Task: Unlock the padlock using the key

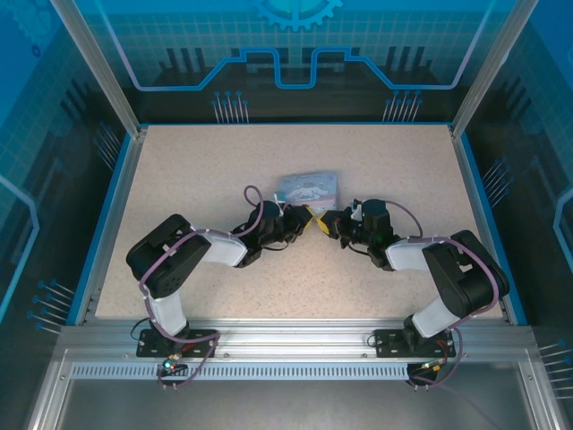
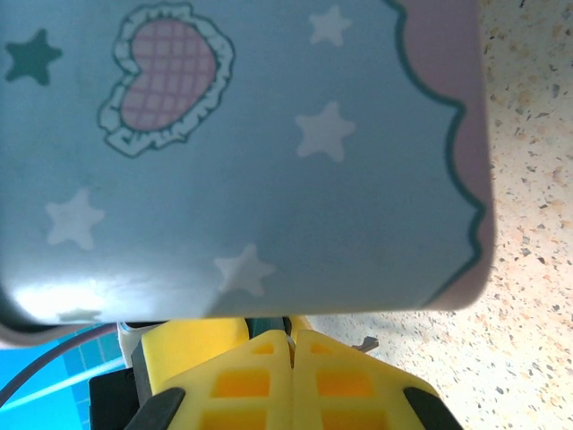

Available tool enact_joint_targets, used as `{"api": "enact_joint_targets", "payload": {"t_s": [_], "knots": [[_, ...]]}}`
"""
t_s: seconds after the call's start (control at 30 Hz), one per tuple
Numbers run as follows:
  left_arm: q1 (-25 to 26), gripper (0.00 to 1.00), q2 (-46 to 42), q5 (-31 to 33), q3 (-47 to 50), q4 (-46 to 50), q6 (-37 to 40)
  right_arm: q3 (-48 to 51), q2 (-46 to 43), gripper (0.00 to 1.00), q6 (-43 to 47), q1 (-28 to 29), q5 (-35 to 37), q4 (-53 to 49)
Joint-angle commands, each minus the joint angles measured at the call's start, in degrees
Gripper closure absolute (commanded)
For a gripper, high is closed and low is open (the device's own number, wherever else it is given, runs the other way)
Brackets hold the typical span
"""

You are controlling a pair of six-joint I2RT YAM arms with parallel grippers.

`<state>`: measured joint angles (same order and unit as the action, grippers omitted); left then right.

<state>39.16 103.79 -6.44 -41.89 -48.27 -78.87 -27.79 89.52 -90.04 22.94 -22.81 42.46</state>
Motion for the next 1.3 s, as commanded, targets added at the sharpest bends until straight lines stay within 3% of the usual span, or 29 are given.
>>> {"api": "enact_joint_targets", "payload": {"t_s": [0.0, 0.5, 0.63, 1.07, 1.27], "knots": [[2.83, 1.00, -0.76, -9.21, 0.08, -2.70, 1.91, -2.97, 1.84, 1.00, -0.57, 1.14, 0.53, 2.02], [2.81, 1.00, -0.09, -8.14, 0.84, -1.66, 2.51, -3.59, 2.07, 1.00, -0.40, 0.95, 0.13, 1.27], [2.54, 1.00, 0.07, -7.10, 1.60, -1.98, 1.36, -2.98, 1.26, 0.86, -0.24, 0.63, 0.22, 1.40], [1.37, 1.00, -0.34, -6.71, 0.23, 0.79, 1.29, 0.98, -3.58, 0.25, 1.21, -0.07, -0.60, 0.66], [1.02, 1.00, -0.23, -7.07, -0.18, 1.17, 1.53, 3.06, -12.04, 0.14, 6.78, -2.15, -2.14, -9.89]]}}
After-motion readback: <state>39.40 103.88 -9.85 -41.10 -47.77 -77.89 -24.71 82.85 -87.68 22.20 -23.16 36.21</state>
